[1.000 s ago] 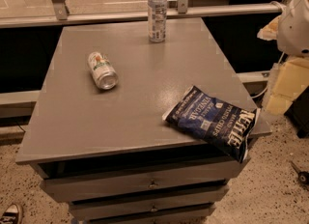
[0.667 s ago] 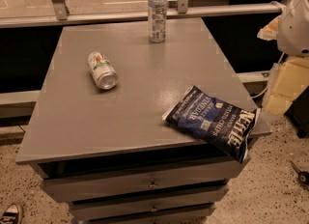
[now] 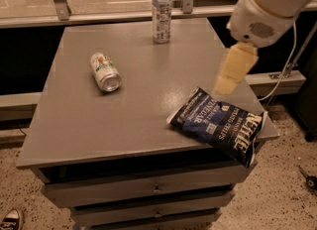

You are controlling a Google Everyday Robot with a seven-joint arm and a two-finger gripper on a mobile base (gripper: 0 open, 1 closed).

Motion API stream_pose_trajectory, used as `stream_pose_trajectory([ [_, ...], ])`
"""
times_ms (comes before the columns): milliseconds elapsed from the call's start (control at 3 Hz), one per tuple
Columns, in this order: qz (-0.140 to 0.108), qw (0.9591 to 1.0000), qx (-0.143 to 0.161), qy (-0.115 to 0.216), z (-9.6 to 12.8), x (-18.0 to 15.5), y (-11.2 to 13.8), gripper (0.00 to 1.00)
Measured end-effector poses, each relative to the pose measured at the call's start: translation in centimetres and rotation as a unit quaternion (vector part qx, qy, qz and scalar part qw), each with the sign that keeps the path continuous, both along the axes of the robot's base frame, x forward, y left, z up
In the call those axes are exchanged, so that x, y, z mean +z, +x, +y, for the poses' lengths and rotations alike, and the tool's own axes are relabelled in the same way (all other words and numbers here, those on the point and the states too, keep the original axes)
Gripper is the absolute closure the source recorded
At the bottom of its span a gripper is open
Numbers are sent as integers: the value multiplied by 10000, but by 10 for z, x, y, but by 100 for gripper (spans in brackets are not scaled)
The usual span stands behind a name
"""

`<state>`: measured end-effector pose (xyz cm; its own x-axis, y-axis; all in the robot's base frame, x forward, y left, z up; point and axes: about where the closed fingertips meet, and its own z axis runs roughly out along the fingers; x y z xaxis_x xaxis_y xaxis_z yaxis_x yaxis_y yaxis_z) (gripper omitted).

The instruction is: Place 7up can upright

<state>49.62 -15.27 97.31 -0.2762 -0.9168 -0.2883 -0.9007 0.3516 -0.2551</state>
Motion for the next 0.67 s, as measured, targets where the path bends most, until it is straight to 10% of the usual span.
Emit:
stream_pose_trajectory([
  [333, 42, 9979, -509, 395, 56, 0, 41, 0],
  [667, 43, 9972, -620, 417, 51, 2, 36, 0],
])
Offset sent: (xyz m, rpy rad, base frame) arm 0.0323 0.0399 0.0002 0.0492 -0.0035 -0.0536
